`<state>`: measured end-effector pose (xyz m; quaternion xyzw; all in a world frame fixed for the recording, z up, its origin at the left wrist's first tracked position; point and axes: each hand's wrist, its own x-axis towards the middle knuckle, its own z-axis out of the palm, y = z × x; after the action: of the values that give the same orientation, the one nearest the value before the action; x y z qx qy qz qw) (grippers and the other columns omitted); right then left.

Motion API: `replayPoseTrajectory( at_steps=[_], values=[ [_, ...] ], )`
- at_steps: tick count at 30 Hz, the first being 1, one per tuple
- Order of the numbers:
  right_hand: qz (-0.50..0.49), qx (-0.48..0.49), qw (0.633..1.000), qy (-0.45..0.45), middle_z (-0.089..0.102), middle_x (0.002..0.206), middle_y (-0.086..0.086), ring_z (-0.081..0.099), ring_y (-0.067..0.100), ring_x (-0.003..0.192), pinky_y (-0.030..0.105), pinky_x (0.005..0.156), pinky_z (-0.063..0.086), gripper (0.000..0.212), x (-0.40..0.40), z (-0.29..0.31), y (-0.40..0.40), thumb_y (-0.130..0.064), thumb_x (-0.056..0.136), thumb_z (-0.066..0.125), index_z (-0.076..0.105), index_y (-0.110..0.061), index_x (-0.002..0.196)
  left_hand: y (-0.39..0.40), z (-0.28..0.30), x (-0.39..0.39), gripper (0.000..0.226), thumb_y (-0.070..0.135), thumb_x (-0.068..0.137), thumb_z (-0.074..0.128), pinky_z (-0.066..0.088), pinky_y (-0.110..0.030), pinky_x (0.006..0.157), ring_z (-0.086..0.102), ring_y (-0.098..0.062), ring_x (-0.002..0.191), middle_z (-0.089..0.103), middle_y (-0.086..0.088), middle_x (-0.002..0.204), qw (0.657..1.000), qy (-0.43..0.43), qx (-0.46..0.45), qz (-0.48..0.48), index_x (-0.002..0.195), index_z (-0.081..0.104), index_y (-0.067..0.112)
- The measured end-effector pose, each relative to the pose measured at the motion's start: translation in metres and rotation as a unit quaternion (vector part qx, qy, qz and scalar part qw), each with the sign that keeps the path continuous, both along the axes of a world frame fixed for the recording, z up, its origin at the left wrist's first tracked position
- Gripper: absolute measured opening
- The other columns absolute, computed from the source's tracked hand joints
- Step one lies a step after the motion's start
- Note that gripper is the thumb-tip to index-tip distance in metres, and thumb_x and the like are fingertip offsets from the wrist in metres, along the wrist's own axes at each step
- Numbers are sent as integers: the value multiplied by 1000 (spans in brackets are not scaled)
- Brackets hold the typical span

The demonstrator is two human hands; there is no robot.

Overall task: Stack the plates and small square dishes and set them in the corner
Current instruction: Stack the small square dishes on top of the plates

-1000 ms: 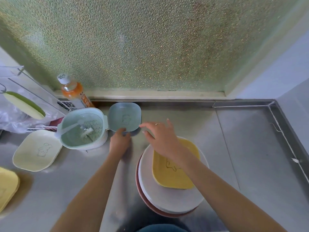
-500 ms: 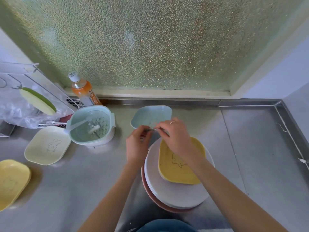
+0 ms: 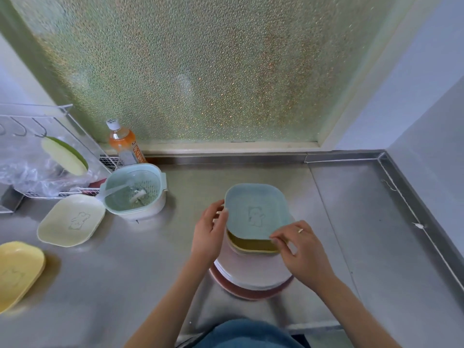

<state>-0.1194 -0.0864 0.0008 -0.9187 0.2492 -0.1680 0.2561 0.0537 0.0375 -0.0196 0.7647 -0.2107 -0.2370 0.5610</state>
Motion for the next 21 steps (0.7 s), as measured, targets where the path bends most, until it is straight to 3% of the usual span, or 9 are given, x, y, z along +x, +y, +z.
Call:
replayPoseTrajectory(
  at_steps=[4, 8, 10, 12, 14, 16, 18, 21],
  values=[
    [9, 21, 998, 53, 58, 76, -25, 46, 8, 86, 29, 77, 44, 5, -5, -5, 0, -22, 80, 65, 67, -27, 82, -3, -3, -9, 42, 28, 89, 50, 53, -39, 90, 61, -16, 105, 59, -2, 125, 997, -18, 64, -39, 131, 49, 22],
    [9, -84, 993, 89, 63, 68, -18, 34, 2, 78, 27, 79, 25, 22, -5, -7, -5, -43, 77, 48, 67, -32, 77, -1, -1, -16, 56, 11, 91, 44, 47, -36, 95, 56, -21, 108, 47, -7, 140, 991, -34, 110, -67, 145, 32, 23],
    [6, -56, 994, 89, 63, 72, -19, 39, 3, 81, 26, 81, 24, 25, -4, -4, -5, -46, 78, 45, 67, -34, 81, -1, -2, -18, 63, 9, 92, 42, 40, -32, 101, 48, -23, 124, 39, -6, 148, 988, -47, 123, -74, 149, 22, 23],
    [-37, 18, 999, 28, 65, 86, -21, 49, 8, 87, 28, 85, 30, 26, -2, -6, -8, -42, 79, 46, 67, -33, 93, -3, 0, -18, 68, 6, 91, 42, 37, -24, 98, 42, -23, 131, 36, -5, 151, 988, -47, 129, -76, 151, 14, 22],
    [-75, 60, 995, -6, 61, 116, -13, 53, 15, 103, 35, 94, 39, 33, 3, -14, -17, -30, 85, 51, 58, -28, 117, -6, 1, -19, 70, 3, 89, 41, 33, -19, 94, 41, -21, 132, 36, -3, 151, 988, -37, 129, -71, 151, 13, 22],
    [-59, 112, 991, 39, 38, 146, -5, 40, 18, 128, 35, 107, 32, 51, 8, -26, -26, -23, 93, 50, 35, -25, 141, -10, 2, -20, 68, 1, 89, 40, 31, -20, 98, 38, -21, 135, 35, -3, 152, 989, -31, 132, -59, 150, 18, 21],
    [-14, 196, 978, 76, 15, 155, -9, 23, 12, 140, 33, 114, 24, 57, 12, -32, -28, -27, 98, 41, 14, -33, 147, -10, -1, -22, 62, 6, 90, 39, 28, -22, 103, 36, -20, 137, 36, -2, 151, 990, -21, 129, -42, 148, 24, 20],
    [-20, 288, 957, 18, 9, 154, -22, 16, 7, 141, 43, 117, 18, 53, 5, -40, -33, -43, 98, 33, 4, -51, 142, -5, -11, -23, 50, 28, 94, 39, 27, -29, 113, 37, -19, 137, 41, 0, 148, 995, 6, 90, 33, 143, 38, 22]
  ],
)
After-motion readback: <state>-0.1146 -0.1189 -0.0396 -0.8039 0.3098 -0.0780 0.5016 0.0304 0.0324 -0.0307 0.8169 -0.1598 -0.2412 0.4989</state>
